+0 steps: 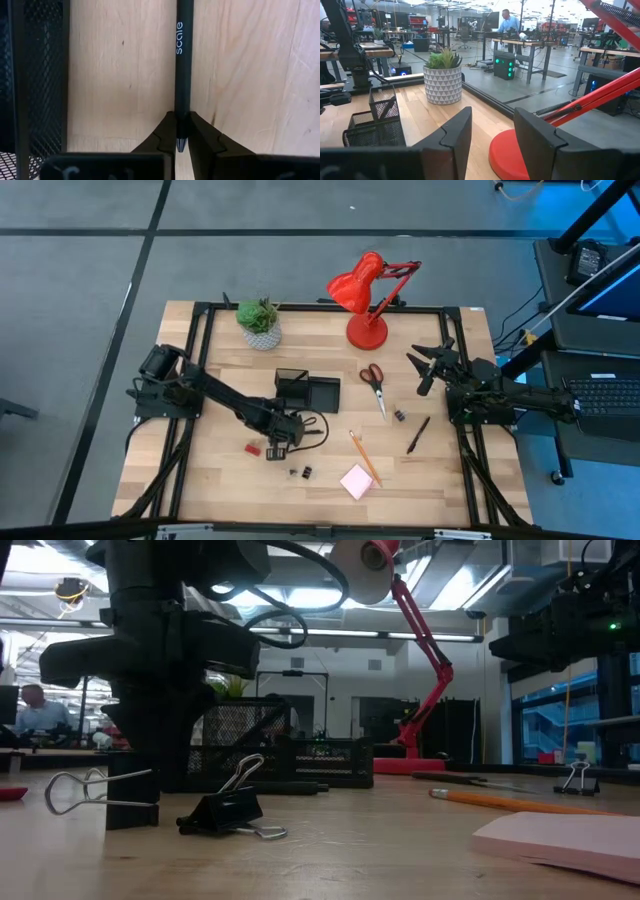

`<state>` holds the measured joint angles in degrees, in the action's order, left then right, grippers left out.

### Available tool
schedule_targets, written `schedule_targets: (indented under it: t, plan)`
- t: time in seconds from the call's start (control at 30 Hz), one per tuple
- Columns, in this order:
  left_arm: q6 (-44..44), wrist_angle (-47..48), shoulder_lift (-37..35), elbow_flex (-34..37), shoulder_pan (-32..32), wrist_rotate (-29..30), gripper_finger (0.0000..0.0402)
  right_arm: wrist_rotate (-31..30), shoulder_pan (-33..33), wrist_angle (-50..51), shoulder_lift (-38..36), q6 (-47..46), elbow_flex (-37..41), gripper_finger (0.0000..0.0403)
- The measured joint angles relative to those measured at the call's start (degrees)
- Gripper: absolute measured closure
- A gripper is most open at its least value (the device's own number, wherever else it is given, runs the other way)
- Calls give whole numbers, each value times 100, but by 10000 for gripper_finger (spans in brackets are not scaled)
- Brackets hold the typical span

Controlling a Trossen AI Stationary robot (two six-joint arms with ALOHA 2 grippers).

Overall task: Pick and place office supplies into organizer
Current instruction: Put the left black pen into the black desk organizer

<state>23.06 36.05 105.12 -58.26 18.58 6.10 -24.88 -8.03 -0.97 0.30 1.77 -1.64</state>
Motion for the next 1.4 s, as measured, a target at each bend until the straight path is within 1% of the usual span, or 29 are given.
schedule_targets:
  t: [0.27, 0.4, 0.47, 0.63, 0.93, 1.13, 1.27, 1.4]
  plan:
    - [-24, 105, -57, -23, 144, 60, 381, 0, 1, 0, 1, 1, 0, 253]
    - [-179, 409, -240, -120, 167, 126, 383, 2, 0, 0, 0, 1, -1, 253]
    - [-194, 747, -314, -153, 169, 111, 383, -1, 0, 0, 0, 1, 0, 253]
    - [-16, 1298, -426, -249, 169, 244, 383, -1, 2, -2, 2, 1, -1, 253]
    - [-19, 1201, -548, -267, 169, 257, 383, -1, 0, -2, 2, 1, -1, 253]
    - [-43, 996, -902, -272, 169, 250, 383, 0, 2, -2, 0, 1, -2, 253]
    - [-292, 827, -1405, -275, 169, 508, 383, 1, 0, -2, 1, 1, -1, 253]
    - [-422, 701, -2044, -281, 114, 1183, 383, 1, 0, -2, 2, 1, 1, 253]
